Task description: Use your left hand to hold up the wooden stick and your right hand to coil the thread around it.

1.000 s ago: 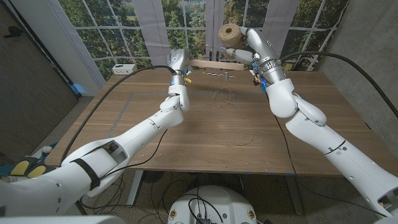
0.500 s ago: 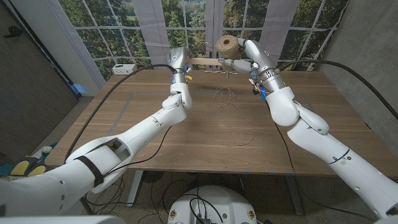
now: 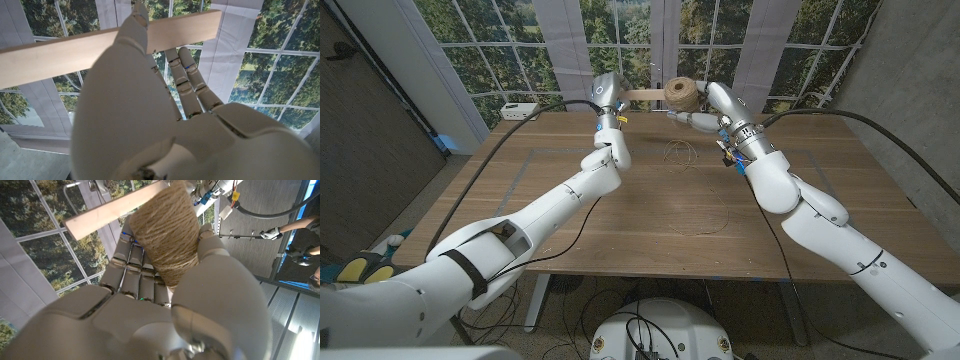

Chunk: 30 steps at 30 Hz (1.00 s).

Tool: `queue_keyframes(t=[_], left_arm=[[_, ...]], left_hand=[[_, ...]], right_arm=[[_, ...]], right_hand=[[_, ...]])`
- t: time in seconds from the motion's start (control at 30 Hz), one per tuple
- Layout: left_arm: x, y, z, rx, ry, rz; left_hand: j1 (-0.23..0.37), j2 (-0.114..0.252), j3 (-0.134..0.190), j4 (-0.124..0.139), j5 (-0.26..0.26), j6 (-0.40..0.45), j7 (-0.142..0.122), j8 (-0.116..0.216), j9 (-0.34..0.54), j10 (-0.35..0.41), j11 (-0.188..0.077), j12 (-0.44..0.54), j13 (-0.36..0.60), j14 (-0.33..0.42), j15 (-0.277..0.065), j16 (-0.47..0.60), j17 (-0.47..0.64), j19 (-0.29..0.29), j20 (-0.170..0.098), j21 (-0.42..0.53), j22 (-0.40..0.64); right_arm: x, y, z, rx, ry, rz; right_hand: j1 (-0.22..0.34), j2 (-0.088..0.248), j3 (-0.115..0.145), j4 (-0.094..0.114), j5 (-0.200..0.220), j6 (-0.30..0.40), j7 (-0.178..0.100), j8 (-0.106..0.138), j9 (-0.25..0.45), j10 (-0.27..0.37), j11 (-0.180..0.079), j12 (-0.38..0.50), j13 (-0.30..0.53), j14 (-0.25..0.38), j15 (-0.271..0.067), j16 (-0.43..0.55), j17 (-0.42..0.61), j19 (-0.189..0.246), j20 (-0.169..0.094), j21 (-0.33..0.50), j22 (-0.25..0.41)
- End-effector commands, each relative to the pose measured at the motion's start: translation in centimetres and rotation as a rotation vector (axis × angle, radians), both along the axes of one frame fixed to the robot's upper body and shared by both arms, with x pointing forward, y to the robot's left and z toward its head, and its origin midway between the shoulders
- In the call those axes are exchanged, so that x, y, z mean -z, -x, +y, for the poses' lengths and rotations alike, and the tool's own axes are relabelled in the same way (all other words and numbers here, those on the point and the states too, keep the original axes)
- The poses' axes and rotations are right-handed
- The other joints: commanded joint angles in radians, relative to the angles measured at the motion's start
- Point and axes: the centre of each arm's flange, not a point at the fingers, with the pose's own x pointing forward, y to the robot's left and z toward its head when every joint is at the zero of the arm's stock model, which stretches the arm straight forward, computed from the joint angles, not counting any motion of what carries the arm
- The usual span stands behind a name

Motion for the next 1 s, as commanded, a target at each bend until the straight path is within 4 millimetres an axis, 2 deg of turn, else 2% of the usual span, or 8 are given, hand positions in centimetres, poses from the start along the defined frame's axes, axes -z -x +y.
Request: queue_keyframes(t=[0.03,0.07,0.43,0.47,1.0], left_arm=[[-0.1,0.3,-0.1,0.042,0.049,0.026],[-0.1,0.3,-0.1,0.036,0.049,0.026],[-0.4,0.7,0.2,0.069,0.079,0.069],[-0.4,0.8,0.2,0.064,0.082,0.079],[-0.6,2.2,1.3,0.109,0.134,0.066]], left_hand=[[0.064,0.059,0.016,0.007,0.017,0.058,0.054,-0.015,0.004,0.011,0.005,-0.004,0.009,0.206,-0.247,-0.002,0.248,0.009,0.003,0.013,0.000],[0.064,0.059,0.016,0.007,0.017,0.058,0.054,-0.015,0.004,0.012,0.005,-0.005,0.008,0.206,-0.247,-0.002,0.248,0.009,0.003,0.013,0.000],[0.063,0.054,0.020,0.007,0.028,0.061,0.054,-0.025,0.005,0.015,0.009,-0.010,0.013,0.209,-0.247,-0.007,0.254,0.011,0.005,0.023,-0.003],[0.063,0.054,0.020,0.007,0.029,0.061,0.054,-0.025,0.005,0.015,0.008,-0.010,0.014,0.209,-0.247,-0.007,0.254,0.011,0.005,0.023,-0.003],[0.062,0.049,0.026,0.008,0.044,0.065,0.053,-0.038,0.008,0.017,0.006,-0.017,0.022,0.217,-0.247,-0.011,0.264,0.009,0.004,0.034,-0.007]], right_arm=[[2.2,-1.2,0.1,-0.023,0.009,0.101],[2.3,-1.3,0.1,-0.023,0.011,0.110],[4.1,-2.7,0.1,-0.030,0.006,0.198],[4.3,-2.8,0.1,-0.030,0.005,0.206],[6.0,-4.7,0.2,-0.021,-0.005,0.303]], right_hand=[[0.030,0.061,0.155,0.083,0.004,0.346,-0.238,0.002,0.004,0.207,-0.153,0.004,0.001,0.261,-0.328,0.002,0.013,-0.072,-0.062,0.006,0.000],[0.031,0.061,0.156,0.082,0.004,0.346,-0.237,0.002,0.004,0.209,-0.146,0.004,0.002,0.262,-0.326,0.001,0.011,-0.074,-0.061,0.007,0.000],[0.031,0.063,0.154,0.080,0.003,0.346,-0.234,0.001,0.004,0.209,-0.142,0.001,0.003,0.263,-0.320,-0.001,0.013,-0.075,-0.059,0.014,0.000],[0.031,0.063,0.154,0.080,0.003,0.346,-0.234,0.001,0.004,0.208,-0.148,0.001,0.004,0.260,-0.320,-0.001,0.015,-0.076,-0.059,0.015,0.000],[0.033,0.065,0.154,0.076,0.003,0.345,-0.231,-0.001,0.004,0.208,-0.142,-0.003,0.005,0.260,-0.316,-0.004,0.015,-0.080,-0.056,0.025,-0.001]])
